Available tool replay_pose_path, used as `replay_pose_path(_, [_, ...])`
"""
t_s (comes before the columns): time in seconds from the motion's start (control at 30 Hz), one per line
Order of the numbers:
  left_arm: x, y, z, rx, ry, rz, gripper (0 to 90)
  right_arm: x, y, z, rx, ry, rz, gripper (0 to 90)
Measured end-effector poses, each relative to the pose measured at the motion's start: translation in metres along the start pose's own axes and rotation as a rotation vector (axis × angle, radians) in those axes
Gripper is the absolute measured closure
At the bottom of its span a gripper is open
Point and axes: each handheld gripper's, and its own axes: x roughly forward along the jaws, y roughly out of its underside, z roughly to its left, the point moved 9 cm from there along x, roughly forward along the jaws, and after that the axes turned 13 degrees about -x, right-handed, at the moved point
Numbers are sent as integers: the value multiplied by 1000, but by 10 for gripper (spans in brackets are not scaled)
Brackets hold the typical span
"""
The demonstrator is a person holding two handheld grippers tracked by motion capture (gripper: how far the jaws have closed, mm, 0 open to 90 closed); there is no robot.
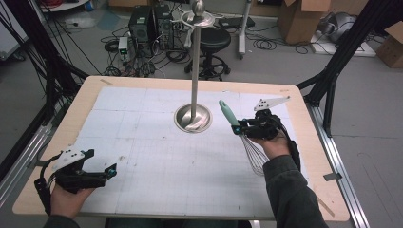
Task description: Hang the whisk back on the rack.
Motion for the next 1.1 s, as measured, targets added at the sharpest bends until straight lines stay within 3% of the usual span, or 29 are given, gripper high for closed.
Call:
replay_pose_path(0.5, [-1,0,-1,5,0,1,17,-17,-21,10,-49,-4,-134,695])
replay_pose_path(0.9, [1,0,-3,9,-3,4,17,-32,-42,6,-84,11,-224,695])
replay_pose_path(1.1, [2,0,-4,10,2,9,17,-40,-56,3,-94,16,-244,694])
